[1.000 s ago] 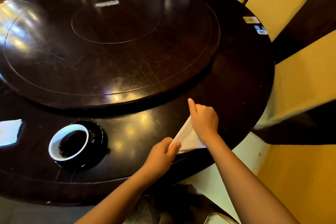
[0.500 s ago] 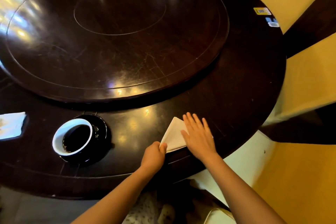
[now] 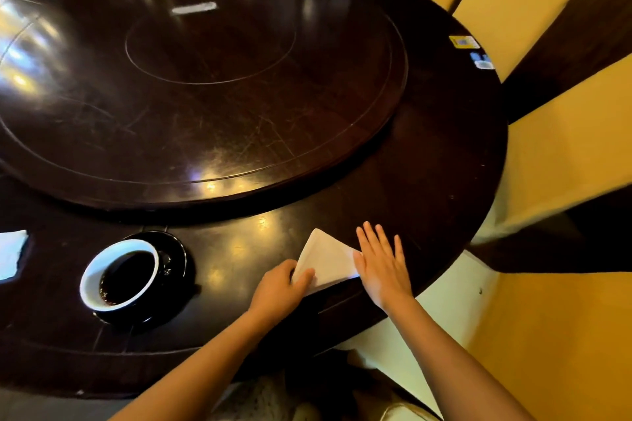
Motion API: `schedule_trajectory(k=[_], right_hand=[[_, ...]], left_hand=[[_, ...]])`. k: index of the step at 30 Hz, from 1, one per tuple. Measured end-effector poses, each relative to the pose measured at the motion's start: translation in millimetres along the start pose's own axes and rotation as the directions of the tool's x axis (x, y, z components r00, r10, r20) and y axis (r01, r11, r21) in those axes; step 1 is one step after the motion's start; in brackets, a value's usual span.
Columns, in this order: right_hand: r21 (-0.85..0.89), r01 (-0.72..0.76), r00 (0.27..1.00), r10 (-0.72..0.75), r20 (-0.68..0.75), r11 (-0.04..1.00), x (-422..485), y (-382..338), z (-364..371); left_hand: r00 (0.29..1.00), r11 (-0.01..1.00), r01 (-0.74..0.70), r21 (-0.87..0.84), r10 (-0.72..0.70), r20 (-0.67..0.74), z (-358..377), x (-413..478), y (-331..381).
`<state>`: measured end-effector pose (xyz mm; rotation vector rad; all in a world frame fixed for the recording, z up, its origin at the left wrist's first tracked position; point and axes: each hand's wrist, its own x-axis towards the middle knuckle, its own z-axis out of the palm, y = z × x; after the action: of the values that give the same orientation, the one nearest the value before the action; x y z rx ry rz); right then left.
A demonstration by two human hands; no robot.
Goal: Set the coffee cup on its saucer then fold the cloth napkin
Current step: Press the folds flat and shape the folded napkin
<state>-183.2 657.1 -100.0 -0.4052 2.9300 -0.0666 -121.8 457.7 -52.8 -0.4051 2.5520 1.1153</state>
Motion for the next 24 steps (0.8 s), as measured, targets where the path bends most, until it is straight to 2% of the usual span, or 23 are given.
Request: schedule_trajectory(k=[3, 5, 7, 9, 11, 12, 13, 15, 17, 18, 21, 24], right_hand=[[0.009, 0.011, 0.999, -0.012, 0.043, 1.0, 0.1, 1.3, -2.8], [0.01, 0.016, 0.997, -0.016, 0.079, 1.0, 1.3, 1.6, -9.1], [0.047, 0.058, 0.993, -0.063, 0.1, 0.997, 2.5, 0.0, -19.8], [0.242, 0.141, 0.983, -0.164, 0.077, 0.96, 2.5, -5.7, -32.6], [0.631, 0.071, 0.97, -0.2, 0.136, 0.772, -0.8, -14.7, -55.3], [0.751, 0.011, 0.956, -0.226, 0.185, 0.661, -2.0, -17.6, -65.7], [0.806, -0.018, 0.94, -0.265, 0.216, 0.592, -3.0, -20.1, -73.8], [0.807, 0.025, 0.91, -0.348, 0.227, 0.591, -2.9, -25.6, -83.8], [0.814, 0.047, 0.883, -0.405, 0.237, 0.579, -2.1, -35.0, -90.5], [0.817, 0.048, 0.87, -0.426, 0.248, 0.575, -0.7, -40.1, -93.6], [0.817, 0.045, 0.835, -0.47, 0.285, 0.575, 5.5, -56.4, -98.4], [0.793, 0.068, 0.836, -0.469, 0.286, 0.605, 12.7, -67.5, -102.4]], left_hand=[[0.98, 0.974, 0.186, -0.127, -0.174, 0.095, 0.5, 20.0, 16.4], [0.975, 0.977, 0.199, -0.081, -0.189, 0.118, 0.5, 25.2, 22.0], [0.992, 0.992, 0.114, -0.045, -0.112, 0.06, -0.4, 23.3, 24.0], [0.999, 0.999, -0.043, -0.011, 0.043, -0.017, -2.5, 15.0, 21.4], [0.981, 0.982, -0.186, -0.008, 0.186, -0.056, -8.6, 2.1, 17.2], [0.97, 0.972, -0.233, -0.013, 0.232, -0.07, -12.3, -4.2, 13.5], [0.961, 0.964, -0.265, -0.016, 0.263, -0.085, -16.7, -10.5, 9.1], [0.951, 0.954, -0.296, -0.041, 0.291, -0.105, -26.3, -23.2, -1.2], [0.959, 0.951, -0.271, -0.152, 0.254, -0.123, -33.4, -36.1, -11.8], [0.975, 0.941, -0.217, -0.26, 0.194, -0.112, -35.4, -42.5, -15.8], [0.999, 0.808, 0.013, -0.588, 0.02, 0.049, -38.5, -59.9, -31.3], [0.995, 0.796, 0.062, -0.602, 0.0, 0.102, -45.1, -74.9, -48.9]])
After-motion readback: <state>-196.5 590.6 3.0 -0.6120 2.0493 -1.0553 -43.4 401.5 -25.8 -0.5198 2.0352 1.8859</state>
